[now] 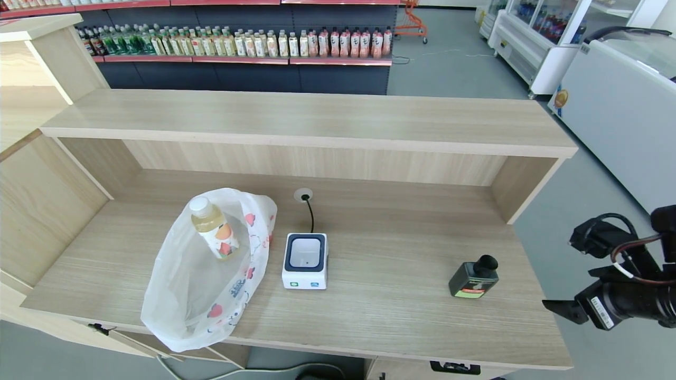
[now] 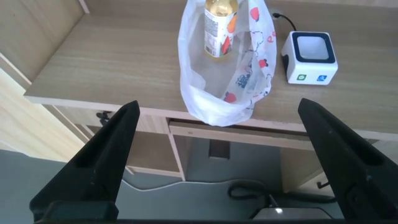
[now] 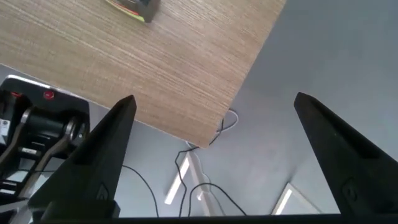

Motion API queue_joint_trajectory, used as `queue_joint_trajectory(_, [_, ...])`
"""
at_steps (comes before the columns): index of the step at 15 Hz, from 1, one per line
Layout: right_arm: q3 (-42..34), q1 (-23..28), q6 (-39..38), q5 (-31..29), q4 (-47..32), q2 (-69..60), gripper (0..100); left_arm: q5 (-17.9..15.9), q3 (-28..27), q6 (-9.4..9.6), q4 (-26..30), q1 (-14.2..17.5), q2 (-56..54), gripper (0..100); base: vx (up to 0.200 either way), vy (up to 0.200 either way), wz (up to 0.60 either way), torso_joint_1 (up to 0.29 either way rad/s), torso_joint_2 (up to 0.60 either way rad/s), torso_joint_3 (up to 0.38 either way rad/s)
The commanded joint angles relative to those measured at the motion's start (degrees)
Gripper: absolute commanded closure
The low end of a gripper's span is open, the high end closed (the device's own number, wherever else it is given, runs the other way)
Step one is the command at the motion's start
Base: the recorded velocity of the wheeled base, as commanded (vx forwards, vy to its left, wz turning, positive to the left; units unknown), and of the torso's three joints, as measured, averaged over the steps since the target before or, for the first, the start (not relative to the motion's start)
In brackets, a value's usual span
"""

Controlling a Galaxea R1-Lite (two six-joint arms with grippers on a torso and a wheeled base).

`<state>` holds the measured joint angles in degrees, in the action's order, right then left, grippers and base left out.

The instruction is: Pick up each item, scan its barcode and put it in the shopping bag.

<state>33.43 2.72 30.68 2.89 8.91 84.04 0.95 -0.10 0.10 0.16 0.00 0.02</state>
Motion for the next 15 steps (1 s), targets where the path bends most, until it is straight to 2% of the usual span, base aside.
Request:
queue_joint_trajectory(1, [1.6, -2.1, 1.3, 2.1, 1.4, 6.3, 0, 0.0, 0.0, -0.01, 0.0, 0.0, 0.0, 0, 0.0, 0.0, 0.0, 0.0, 0.0, 0.0])
queue_joint_trajectory(3, [2.9, -5.1, 2.5, 3.3, 1.5, 8.4, 0, 0.0, 0.0, -0.01, 0.0, 0.0, 0.0, 0, 0.0, 0.0, 0.0, 0.0, 0.0, 0.0])
queue_joint_trajectory(6, [3.8, -6.5, 3.2, 3.3, 2.1, 11.3, 0, 0.0, 0.0, -0.01, 0.0, 0.0, 0.0, 0, 0.0, 0.0, 0.0, 0.0, 0.0, 0.0])
queue_joint_trajectory(12, [4.1, -7.7, 6.8, 4.7, 10.9, 18.2, 0, 0.0, 0.0, -0.01, 0.0, 0.0, 0.0, 0, 0.0, 0.0, 0.0, 0.0, 0.0, 0.0])
queue_joint_trajectory(15, [4.7, -9.7, 7.2, 5.0, 12.4, 20.4, 0, 0.0, 0.0, -0.01, 0.0, 0.0, 0.0, 0, 0.0, 0.0, 0.0, 0.0, 0.0, 0.0])
